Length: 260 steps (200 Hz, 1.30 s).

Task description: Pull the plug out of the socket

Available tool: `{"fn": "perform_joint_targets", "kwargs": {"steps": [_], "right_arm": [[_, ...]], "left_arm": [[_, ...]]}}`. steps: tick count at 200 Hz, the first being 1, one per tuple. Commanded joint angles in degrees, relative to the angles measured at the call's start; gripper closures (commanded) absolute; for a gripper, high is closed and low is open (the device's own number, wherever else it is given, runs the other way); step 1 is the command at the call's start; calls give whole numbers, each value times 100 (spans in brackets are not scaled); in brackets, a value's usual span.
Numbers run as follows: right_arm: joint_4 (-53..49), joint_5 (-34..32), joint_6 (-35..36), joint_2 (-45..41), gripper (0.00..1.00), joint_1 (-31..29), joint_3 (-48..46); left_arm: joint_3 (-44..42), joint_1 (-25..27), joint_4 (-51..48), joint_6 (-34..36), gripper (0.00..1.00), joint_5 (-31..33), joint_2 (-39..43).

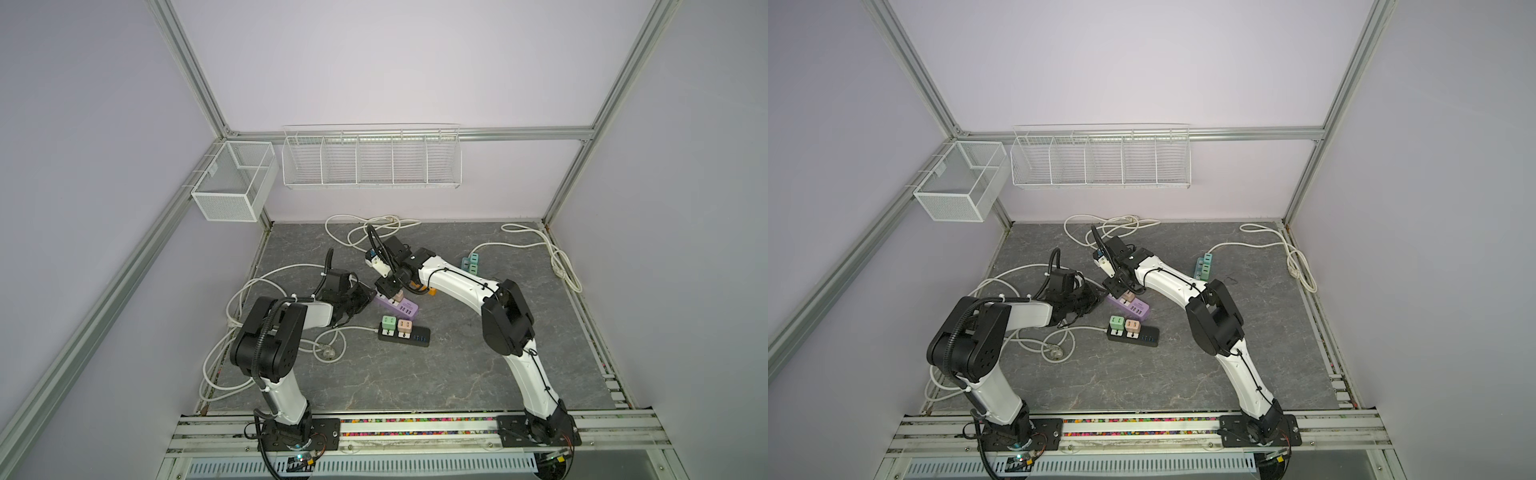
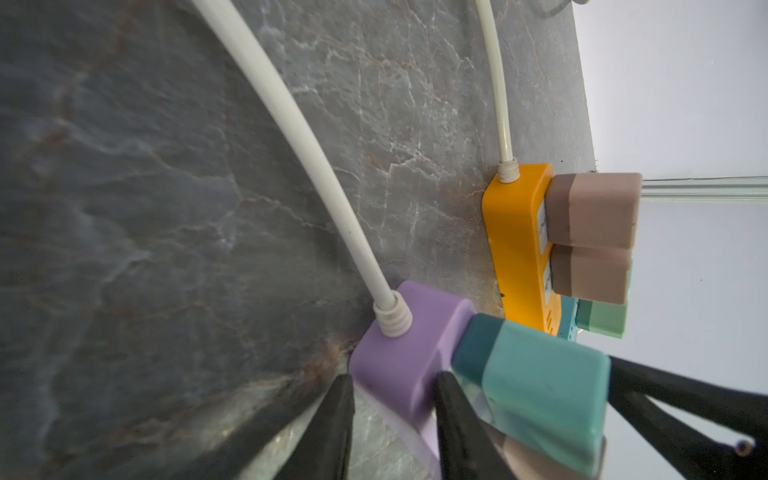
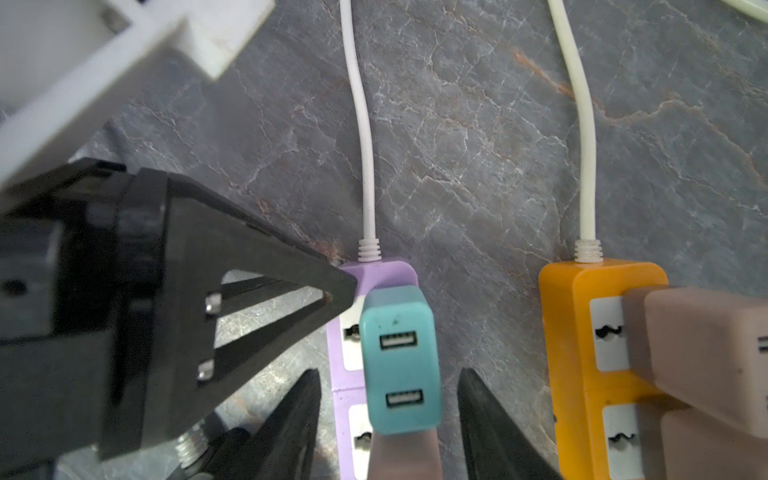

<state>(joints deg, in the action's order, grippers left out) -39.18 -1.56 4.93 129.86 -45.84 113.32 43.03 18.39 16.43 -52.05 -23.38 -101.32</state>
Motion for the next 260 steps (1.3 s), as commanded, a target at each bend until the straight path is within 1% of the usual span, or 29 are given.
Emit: {"fn": "perform_joint_targets", "kwargs": {"steps": [1, 19, 59, 90, 144, 260], "right_arm": [[-207, -76, 178, 178, 45, -36, 246], [-230, -103, 223, 234, 48, -35, 304], [-338, -198, 347, 389, 49, -34, 508], [-402, -213, 418, 539, 53, -36, 693], [-457, -201, 524, 686, 55, -31, 867], [-444, -2, 829, 605, 71, -25, 864]], "left_arm": [[101, 25, 133, -84, 69, -62, -75], [59, 37, 54, -69, 69, -16, -52], [-5, 40, -66, -66, 71, 29, -52], [-53, 46, -335, 37, 71, 156, 46], [-125, 61, -358, 64, 71, 167, 54], [-275, 162, -635, 24, 73, 289, 65]]}}
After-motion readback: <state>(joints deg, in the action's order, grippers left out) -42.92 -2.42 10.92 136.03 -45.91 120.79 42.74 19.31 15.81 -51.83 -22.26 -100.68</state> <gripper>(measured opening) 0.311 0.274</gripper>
